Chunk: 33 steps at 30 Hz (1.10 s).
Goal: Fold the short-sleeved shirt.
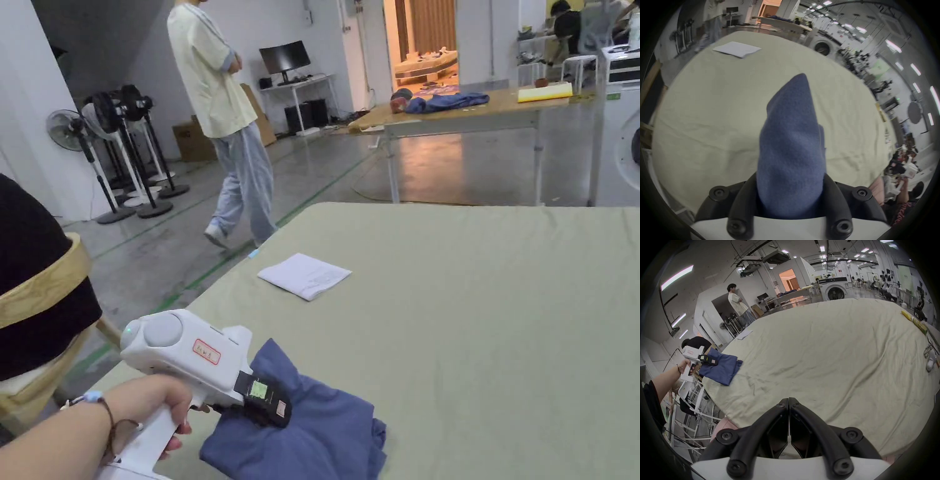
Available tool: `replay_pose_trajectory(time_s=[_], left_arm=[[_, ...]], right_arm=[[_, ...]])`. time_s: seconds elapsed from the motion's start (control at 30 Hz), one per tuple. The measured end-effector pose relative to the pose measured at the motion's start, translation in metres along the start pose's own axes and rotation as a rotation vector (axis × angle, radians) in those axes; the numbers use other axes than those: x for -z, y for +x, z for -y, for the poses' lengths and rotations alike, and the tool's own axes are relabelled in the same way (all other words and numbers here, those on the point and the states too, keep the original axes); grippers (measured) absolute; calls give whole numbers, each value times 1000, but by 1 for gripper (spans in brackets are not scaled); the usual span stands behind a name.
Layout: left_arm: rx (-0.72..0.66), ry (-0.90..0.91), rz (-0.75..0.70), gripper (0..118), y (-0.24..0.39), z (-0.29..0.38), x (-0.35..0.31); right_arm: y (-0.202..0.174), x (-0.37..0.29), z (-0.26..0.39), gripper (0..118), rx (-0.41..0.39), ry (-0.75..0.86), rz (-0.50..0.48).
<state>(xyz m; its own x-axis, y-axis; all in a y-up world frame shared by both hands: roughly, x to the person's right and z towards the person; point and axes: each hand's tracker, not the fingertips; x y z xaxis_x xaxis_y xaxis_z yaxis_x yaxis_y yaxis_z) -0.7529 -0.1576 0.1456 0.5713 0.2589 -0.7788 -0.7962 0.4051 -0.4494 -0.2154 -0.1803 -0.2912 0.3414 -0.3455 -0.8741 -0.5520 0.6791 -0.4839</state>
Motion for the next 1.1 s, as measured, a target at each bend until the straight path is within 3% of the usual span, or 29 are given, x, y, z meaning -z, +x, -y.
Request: replay_pose_trajectory(time_s=[0.13,0.2,0.23,0.27,0.3,0.37,0.6,0.73,0.77,0.8,0.83,0.87,1.0,1.1], left_arm=[[-3,-14,-27,13,-28,-3,-5],[25,-9,-48,34,-34,-2,-8],[76,17,-66,56,-37,1,-11],[121,81,-92,70,-39,-2,-16],[109,116,-108,76,-44,-4,-19],[30,153,-124,76,-51,-2,-28],[44,183,-136,76,-35,24,-31],[84,437,-210,71,20,57,-27],[76,471,-199,60,42,69,-24],[88,503,-202,40,63,79,-21],[113,538,-211,9,88,90,-16],[150,585,-241,1,114,100,-14],[157,763,-21,1,214,137,-20],[199,834,2,1,285,151,-27]], right_arm=[[-3,10,-3,0,26,-9,-3],[-5,15,-5,0,26,-19,-2],[-6,17,-5,0,20,-23,-2],[-7,19,-6,0,13,-25,-2],[-9,20,-7,0,8,-25,-3],[-11,21,-9,0,3,-22,-13],[-10,14,-11,0,-9,6,-29],[-3,5,-13,0,3,27,-34],[-1,3,-14,0,8,34,-37],[1,0,-15,0,8,38,-38],[3,-3,-17,0,5,45,-39],[5,-6,-18,0,-3,54,-39],[13,-27,-21,0,5,82,11],[22,-54,-24,0,42,131,7]])
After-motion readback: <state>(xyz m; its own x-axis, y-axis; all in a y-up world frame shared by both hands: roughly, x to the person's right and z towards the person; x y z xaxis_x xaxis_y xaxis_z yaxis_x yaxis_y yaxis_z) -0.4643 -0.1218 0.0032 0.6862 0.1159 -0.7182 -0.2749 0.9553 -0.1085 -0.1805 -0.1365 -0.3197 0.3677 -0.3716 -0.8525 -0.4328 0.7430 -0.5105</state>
